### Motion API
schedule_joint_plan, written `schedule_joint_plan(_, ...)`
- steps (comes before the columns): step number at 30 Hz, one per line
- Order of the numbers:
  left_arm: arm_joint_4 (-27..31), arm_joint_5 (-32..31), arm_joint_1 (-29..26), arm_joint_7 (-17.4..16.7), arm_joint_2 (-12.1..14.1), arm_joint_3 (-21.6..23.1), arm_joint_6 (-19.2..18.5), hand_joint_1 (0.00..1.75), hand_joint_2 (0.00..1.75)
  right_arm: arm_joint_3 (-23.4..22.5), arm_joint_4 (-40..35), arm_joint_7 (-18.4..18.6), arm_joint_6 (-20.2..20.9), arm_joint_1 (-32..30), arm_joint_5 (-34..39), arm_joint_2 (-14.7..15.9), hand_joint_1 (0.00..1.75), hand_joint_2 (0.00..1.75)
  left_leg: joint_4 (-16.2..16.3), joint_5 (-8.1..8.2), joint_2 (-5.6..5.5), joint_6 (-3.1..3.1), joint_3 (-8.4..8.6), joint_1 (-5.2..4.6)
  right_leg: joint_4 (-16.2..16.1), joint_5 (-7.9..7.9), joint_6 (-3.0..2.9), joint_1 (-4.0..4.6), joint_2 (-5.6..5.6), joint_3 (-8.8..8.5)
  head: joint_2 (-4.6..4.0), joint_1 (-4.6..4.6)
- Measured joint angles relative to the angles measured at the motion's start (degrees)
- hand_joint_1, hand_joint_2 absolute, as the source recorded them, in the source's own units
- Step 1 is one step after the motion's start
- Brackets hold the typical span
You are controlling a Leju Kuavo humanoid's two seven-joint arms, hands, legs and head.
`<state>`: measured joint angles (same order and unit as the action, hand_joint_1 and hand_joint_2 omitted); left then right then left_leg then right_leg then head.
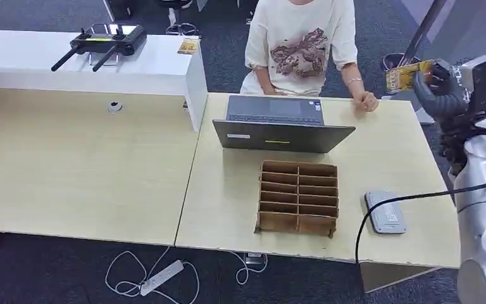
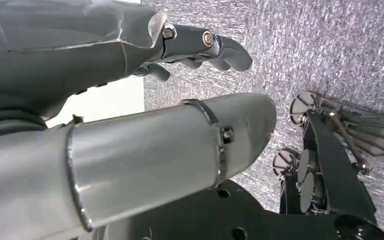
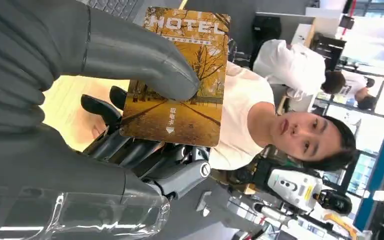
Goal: Pass the card to the sensor for recognition and then transmit it.
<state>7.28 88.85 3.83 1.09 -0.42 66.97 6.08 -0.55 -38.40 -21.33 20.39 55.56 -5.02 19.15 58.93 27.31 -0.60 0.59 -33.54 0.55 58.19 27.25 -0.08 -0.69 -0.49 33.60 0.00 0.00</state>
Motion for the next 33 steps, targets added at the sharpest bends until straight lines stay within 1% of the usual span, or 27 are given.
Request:
schedule_joint_plan(5,0.0,0.04,0.05,0.0,0.0,0.0,-0.02,0.0,0.0,0.0,-0.5,0.11,0.28,-0.89,1.62,1.14,1.75,1.75,0.0,0.0,0.01,0.0,0.0,-0.01,0.0,0.0,0.0,0.0,0.02,0.01,0.0,-0.02)
schedule_joint_plan(9,0.0,0.13,0.06,0.0,0.0,0.0,-0.02,0.0,0.0,-0.02,-0.48,0.7,2.19,-1.25,5.03,2.43,1.75,1.75,0.0,0.0,0.0,0.0,0.0,-0.02,-0.01,0.0,0.0,0.0,-0.01,0.01,0.0,-0.02)
schedule_joint_plan(15,0.0,0.24,0.09,0.0,-0.02,0.02,0.02,0.0,0.0,-0.55,-0.2,0.11,4.17,-3.49,8.94,6.32,1.75,1.75,0.01,0.01,-0.03,-0.02,-0.02,-0.03,-0.08,0.0,0.01,-0.01,-0.02,-0.02,0.0,0.0)
schedule_joint_plan(19,0.0,0.46,0.11,-0.13,-0.04,0.02,0.07,0.0,0.0,-1.12,0.53,-0.33,3.71,-6.42,9.37,8.72,1.75,1.75,0.01,0.05,-0.03,-0.08,-0.03,-0.04,-0.08,0.0,0.01,-0.01,-0.02,-0.03,0.0,0.0)
schedule_joint_plan(22,0.0,0.66,0.2,-0.46,-0.04,0.04,0.13,0.0,0.0,-1.22,1.53,0.24,2.97,-7.48,9.31,9.55,1.75,1.75,0.01,0.08,0.02,-0.12,-0.01,-0.04,-0.08,0.0,0.01,-0.01,0.0,-0.02,0.0,-0.02)
schedule_joint_plan(23,0.0,0.74,0.23,-0.52,-0.04,0.07,0.17,0.0,0.0,-1.25,3.06,0.28,3.08,-7.74,9.39,10.47,1.75,1.75,0.01,0.08,0.0,-0.12,-0.02,-0.04,-0.08,0.0,0.01,0.0,0.0,-0.02,0.0,0.0)
schedule_joint_plan(27,0.0,0.83,0.27,-0.52,-0.07,0.09,0.22,0.0,0.0,-1.27,4.64,0.02,3.15,-9.13,9.42,11.08,1.75,1.75,0.01,0.08,0.02,-0.12,0.0,-0.03,-0.08,0.0,0.01,0.0,0.01,-0.01,0.0,-0.02)
schedule_joint_plan(33,0.0,0.96,0.36,-0.68,-0.26,0.55,0.57,0.0,0.0,-1.31,6.32,-0.98,1.71,-12.85,9.42,11.56,1.75,1.75,0.0,0.08,-0.01,-0.13,-0.03,-0.02,-0.08,0.01,0.02,0.01,-0.01,-0.03,0.0,-0.02)
